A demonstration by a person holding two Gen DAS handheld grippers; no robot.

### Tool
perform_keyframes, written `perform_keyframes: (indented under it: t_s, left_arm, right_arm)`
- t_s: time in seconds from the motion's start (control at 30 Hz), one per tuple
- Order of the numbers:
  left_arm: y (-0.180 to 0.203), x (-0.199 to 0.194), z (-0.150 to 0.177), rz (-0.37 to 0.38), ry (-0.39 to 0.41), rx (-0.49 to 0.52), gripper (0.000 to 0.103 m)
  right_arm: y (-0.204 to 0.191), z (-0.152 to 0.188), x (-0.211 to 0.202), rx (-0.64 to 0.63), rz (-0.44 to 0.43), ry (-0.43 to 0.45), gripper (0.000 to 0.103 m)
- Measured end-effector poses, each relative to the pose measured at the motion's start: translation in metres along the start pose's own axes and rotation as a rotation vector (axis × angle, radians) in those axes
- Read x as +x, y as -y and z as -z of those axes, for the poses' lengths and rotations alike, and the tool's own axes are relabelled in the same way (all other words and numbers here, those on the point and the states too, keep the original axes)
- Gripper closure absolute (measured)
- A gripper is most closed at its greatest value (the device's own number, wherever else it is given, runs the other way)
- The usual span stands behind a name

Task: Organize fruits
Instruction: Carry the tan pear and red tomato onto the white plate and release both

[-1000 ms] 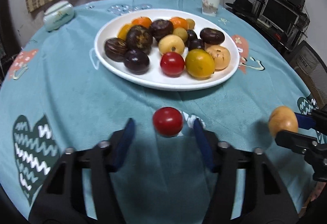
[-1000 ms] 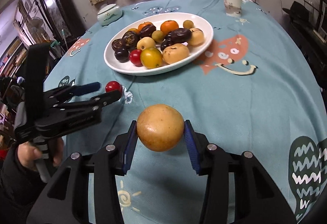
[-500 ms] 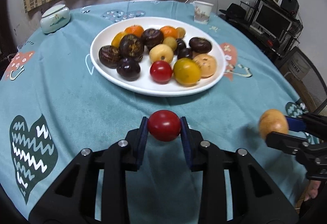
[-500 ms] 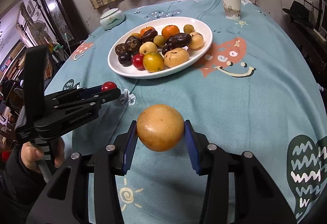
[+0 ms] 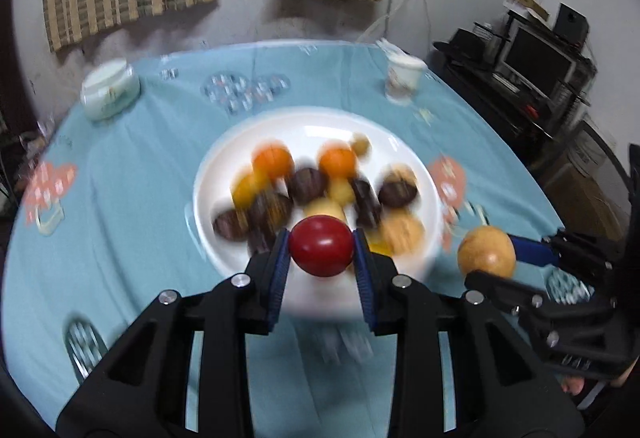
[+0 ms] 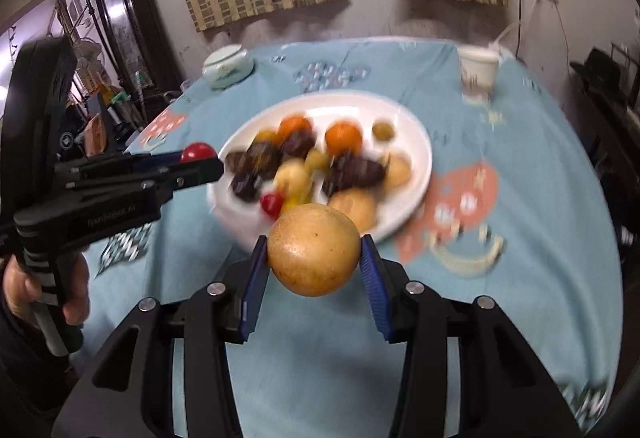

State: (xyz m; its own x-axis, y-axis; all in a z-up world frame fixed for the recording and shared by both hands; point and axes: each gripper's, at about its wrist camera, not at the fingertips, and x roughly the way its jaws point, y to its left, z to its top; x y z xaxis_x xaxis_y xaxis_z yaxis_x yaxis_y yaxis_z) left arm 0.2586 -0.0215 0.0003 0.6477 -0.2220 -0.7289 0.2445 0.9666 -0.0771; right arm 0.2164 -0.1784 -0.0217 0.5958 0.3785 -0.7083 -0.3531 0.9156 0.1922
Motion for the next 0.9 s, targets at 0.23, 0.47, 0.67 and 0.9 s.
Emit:
perform_keyframes:
  t_s: [0.23,0.47,0.67,0.9]
  left_arm:
    - [-0.002,0.072,-0.068,-0.048,-0.043,0.01,0.071]
    - [-0.01,0.13,-0.086,-0.024,-0.122,-0.037,0.071]
    - [-0.012,0.146,-0.089,-0.035,-0.137,-0.038,0.069]
    - [-0.016,0.131,-0.088,-0.108,-0.09,-0.038,0.015]
  right_arm:
    - [0.023,-0.052,0.065,0.017,0.065,-0.014,0.058]
    - [0.042,-0.066,0.1,0.043,0.053,-0.038,0.058]
    - [0.045,-0.069,0.11,0.045,0.045,-0.037,0.057]
    - [0.032,-0.064,0.123,-0.023,0.107,-0.089,0.033]
